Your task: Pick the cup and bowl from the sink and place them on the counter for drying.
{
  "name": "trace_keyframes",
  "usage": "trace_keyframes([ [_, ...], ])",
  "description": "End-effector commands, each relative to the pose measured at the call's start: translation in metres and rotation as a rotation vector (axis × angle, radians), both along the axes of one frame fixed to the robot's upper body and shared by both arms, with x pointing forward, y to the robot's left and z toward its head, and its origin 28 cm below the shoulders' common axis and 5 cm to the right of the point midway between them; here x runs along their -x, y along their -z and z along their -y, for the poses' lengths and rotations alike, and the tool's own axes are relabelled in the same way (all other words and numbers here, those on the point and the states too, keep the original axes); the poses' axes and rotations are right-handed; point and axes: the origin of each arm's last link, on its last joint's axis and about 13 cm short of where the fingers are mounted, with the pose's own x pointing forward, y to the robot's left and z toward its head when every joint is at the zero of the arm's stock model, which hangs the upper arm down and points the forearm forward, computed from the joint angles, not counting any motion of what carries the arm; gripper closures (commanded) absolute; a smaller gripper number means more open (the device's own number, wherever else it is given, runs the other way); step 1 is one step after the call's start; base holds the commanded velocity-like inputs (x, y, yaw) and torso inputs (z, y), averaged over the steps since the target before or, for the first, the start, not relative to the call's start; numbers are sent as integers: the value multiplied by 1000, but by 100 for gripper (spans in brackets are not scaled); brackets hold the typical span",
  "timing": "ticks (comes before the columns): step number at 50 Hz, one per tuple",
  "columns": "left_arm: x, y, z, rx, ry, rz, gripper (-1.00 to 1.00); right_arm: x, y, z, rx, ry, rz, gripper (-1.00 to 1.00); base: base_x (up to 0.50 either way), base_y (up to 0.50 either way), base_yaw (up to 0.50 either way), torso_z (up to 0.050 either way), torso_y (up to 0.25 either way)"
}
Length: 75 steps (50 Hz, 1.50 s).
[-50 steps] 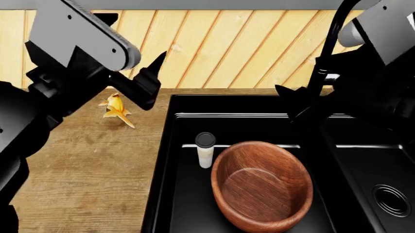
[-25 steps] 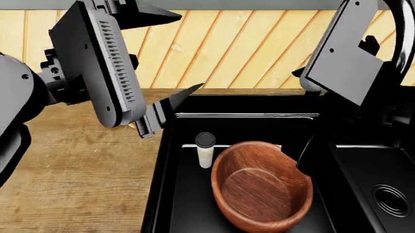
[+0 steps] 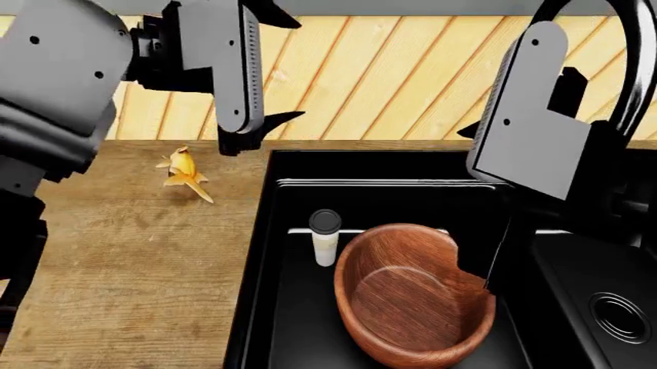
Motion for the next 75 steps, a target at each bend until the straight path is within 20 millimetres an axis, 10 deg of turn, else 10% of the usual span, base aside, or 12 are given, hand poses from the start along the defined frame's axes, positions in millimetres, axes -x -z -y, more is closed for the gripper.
trace_keyframes([
  [1,-24,3,1,-111,-5,-13,-100,-5,-3,4,42,1,-2,-100,0,0,0,0,0],
  [23,-59,27,7,-145,-57,-50,-100,-3,8,4,36,-17,-10,-100,0,0,0,0,0],
  [75,-67,101,19,-281,-105,-231,-100,-1,20,2,21,-48,-37,-100,0,0,0,0,0],
])
